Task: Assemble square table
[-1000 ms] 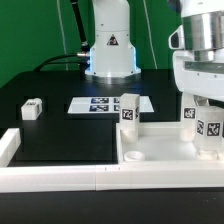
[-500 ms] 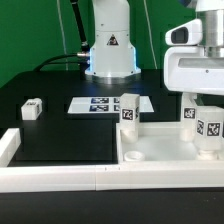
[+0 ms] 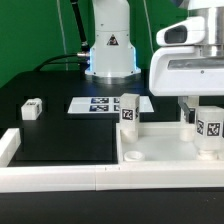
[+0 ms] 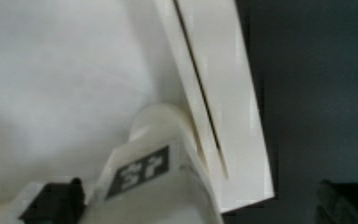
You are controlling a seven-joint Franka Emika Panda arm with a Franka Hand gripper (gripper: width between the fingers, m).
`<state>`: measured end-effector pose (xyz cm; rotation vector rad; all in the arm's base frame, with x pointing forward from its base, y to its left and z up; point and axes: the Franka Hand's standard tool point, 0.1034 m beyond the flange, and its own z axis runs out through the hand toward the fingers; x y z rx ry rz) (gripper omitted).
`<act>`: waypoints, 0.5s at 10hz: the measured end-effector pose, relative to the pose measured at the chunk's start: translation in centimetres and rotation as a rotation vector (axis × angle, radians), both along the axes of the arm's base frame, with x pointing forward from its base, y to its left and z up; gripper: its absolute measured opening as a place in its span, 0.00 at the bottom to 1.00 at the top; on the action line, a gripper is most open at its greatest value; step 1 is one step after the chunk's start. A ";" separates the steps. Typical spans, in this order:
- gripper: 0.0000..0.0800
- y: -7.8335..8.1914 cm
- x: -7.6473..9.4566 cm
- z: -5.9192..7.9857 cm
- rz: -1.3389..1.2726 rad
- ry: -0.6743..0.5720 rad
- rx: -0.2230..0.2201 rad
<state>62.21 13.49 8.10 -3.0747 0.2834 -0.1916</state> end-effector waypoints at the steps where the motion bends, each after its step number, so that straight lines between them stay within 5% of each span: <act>1: 0.81 -0.1 0.0 0.0 -0.002 0.000 0.001; 2: 0.66 -0.1 0.0 -0.1 -0.017 0.001 0.002; 3: 0.66 -0.1 0.0 -0.1 -0.017 0.001 0.002; 5: 0.38 -0.7 -0.1 -0.2 -0.127 0.010 0.010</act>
Offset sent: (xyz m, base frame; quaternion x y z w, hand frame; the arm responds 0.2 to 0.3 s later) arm 0.0000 0.0000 0.0000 0.0000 0.0000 0.0000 1.0000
